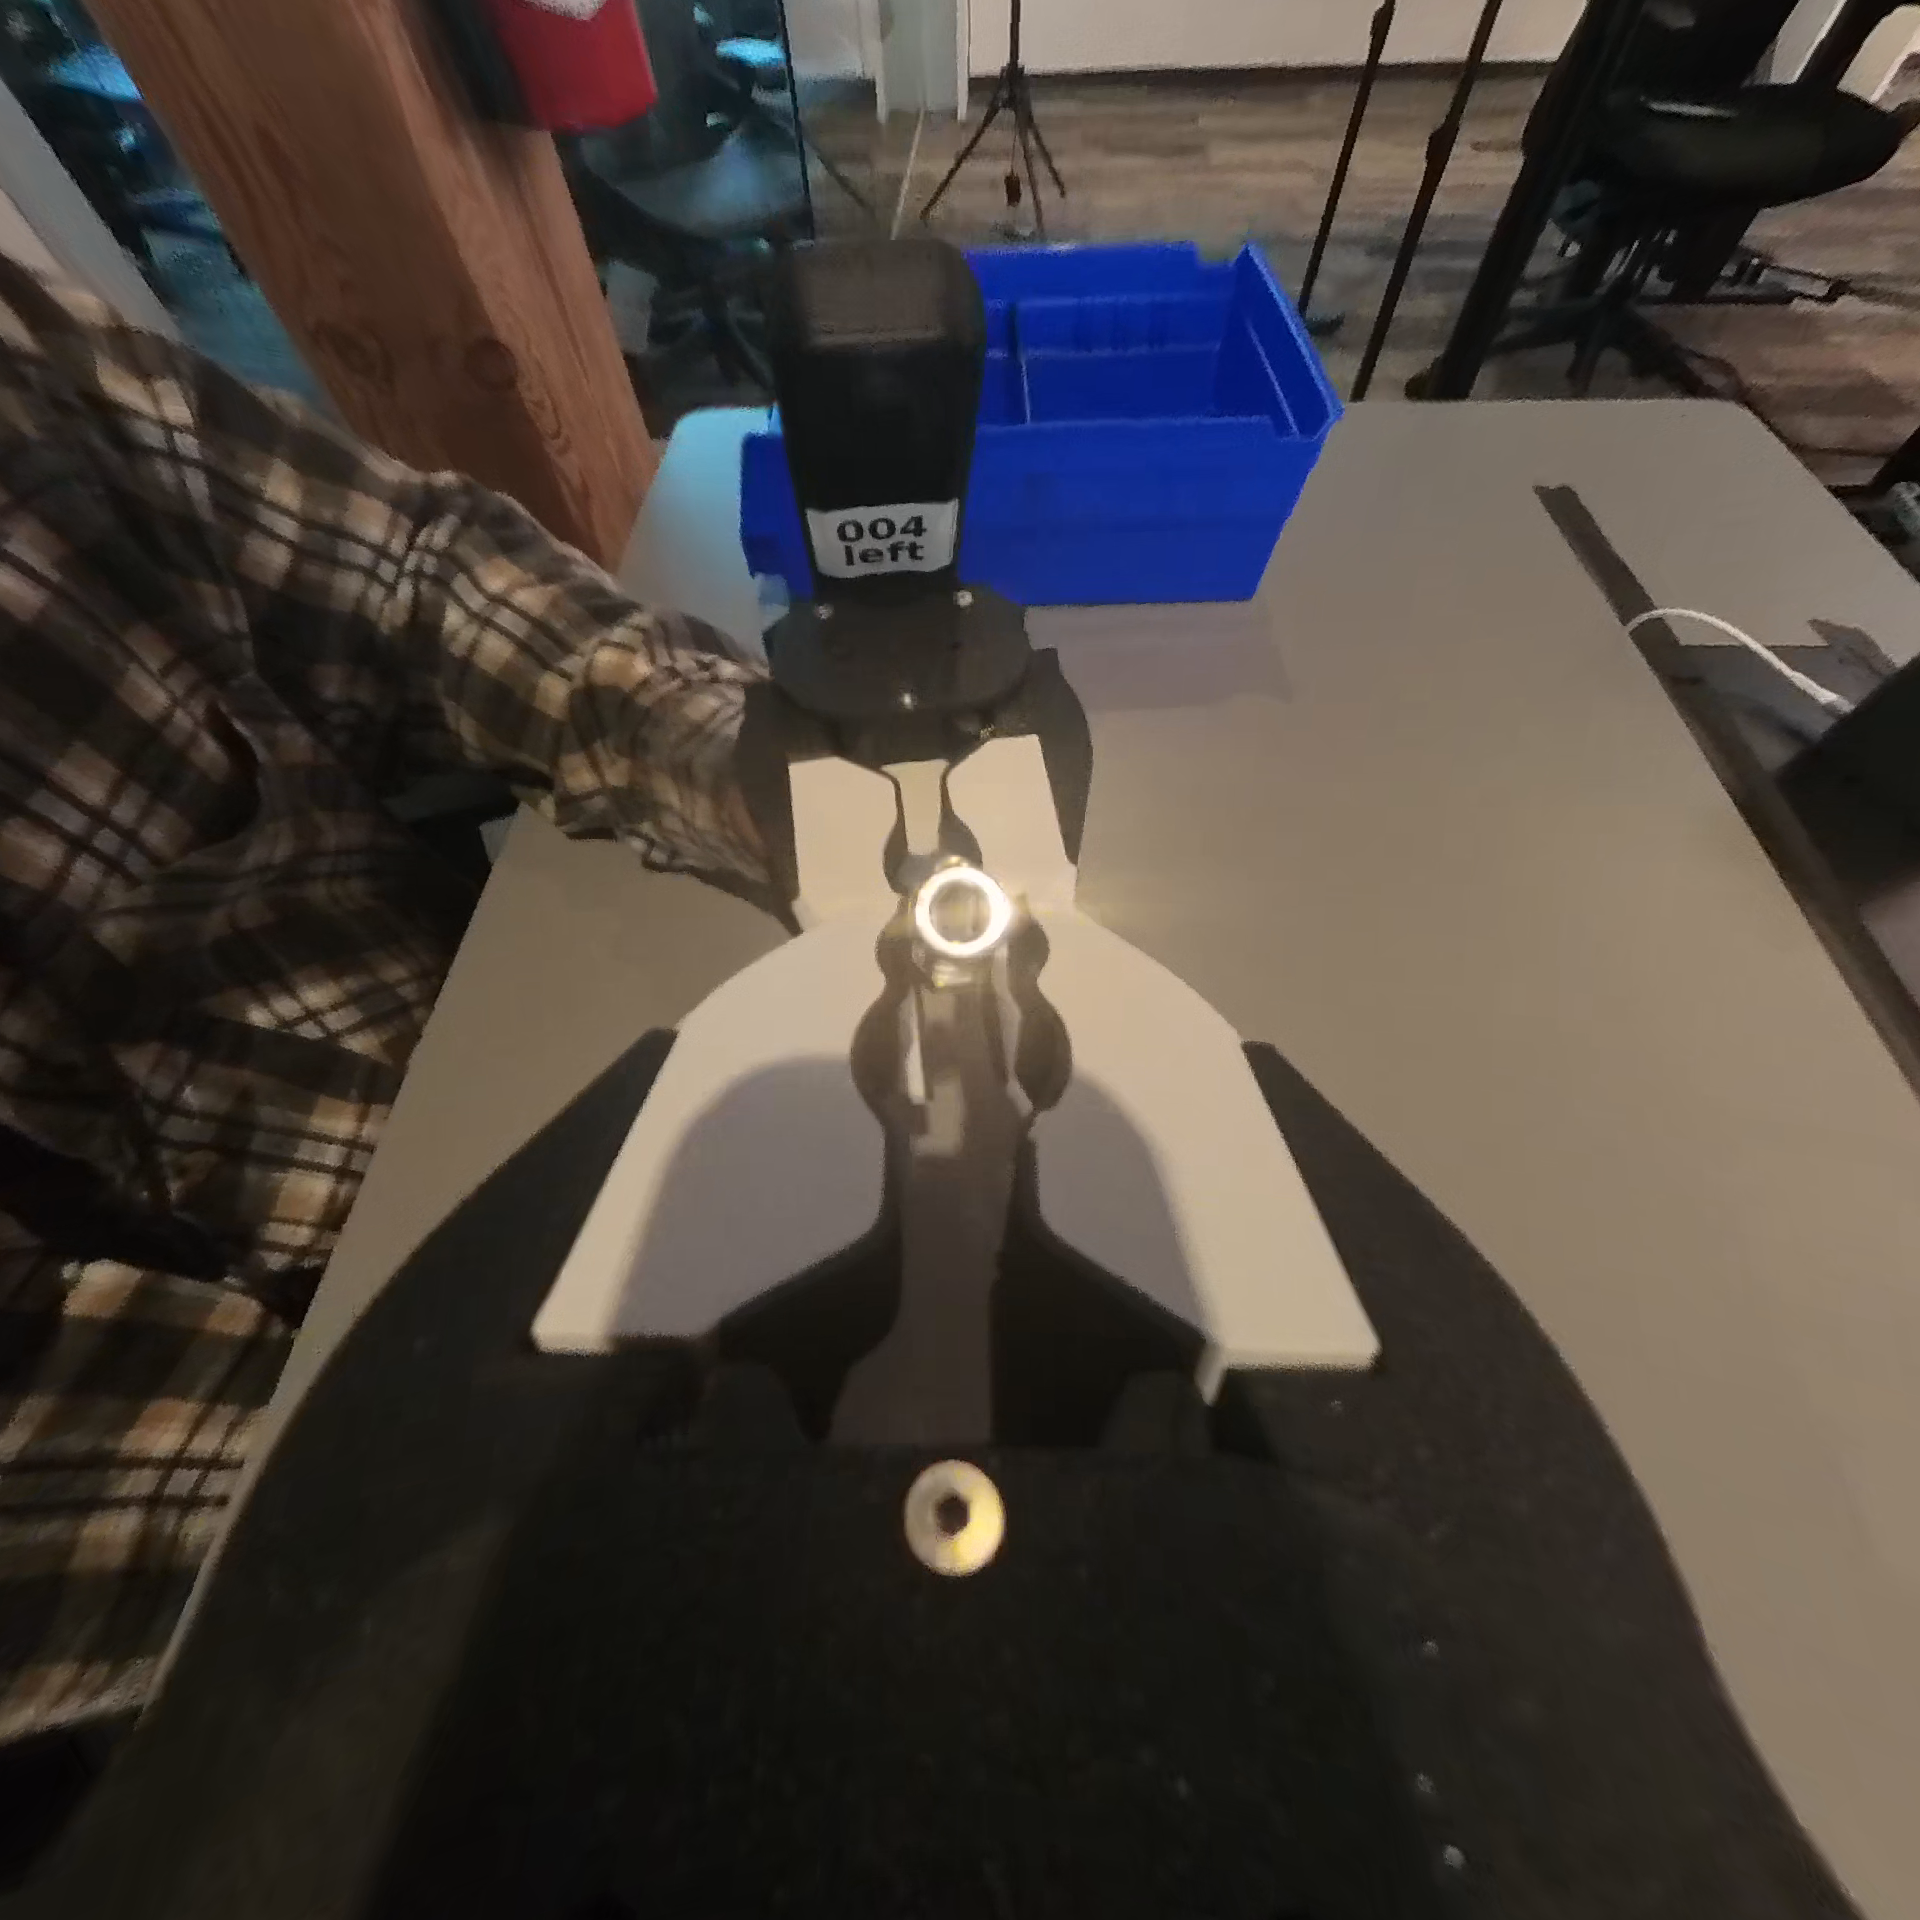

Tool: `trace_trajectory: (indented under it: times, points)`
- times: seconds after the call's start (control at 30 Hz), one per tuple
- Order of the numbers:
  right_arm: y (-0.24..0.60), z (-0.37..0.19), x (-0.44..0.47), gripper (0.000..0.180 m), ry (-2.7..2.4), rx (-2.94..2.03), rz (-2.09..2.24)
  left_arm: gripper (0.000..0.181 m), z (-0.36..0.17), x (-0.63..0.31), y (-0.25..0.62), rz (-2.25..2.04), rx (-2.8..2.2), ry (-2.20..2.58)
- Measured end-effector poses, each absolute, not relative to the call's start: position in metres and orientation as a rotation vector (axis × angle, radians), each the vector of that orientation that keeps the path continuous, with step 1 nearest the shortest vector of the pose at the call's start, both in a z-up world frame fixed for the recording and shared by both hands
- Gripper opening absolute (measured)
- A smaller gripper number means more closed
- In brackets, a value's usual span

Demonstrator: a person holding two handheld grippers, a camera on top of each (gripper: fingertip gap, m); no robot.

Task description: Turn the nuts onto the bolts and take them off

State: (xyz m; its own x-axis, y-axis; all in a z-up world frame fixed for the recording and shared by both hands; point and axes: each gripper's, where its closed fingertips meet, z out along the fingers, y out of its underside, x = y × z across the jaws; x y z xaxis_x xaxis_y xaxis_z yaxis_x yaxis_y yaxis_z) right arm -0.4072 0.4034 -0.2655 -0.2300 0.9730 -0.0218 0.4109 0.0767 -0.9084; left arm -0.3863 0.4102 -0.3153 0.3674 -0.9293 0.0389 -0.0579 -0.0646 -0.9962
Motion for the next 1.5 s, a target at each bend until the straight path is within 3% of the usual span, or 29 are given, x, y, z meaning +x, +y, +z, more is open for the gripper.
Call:
trace_trajectory:
  times: [1.17,1.5]
  points:
    - [0.397,-0.297,-0.407,0.017,-2.124,-1.585,0.747,0.015,-0.340,-0.382,0.413,-0.735,-1.571,1.067]
    - [0.389,-0.303,-0.399,0.017,-2.334,-1.344,0.720,0.014,-0.344,-0.373,0.398,-0.911,-1.555,1.149]
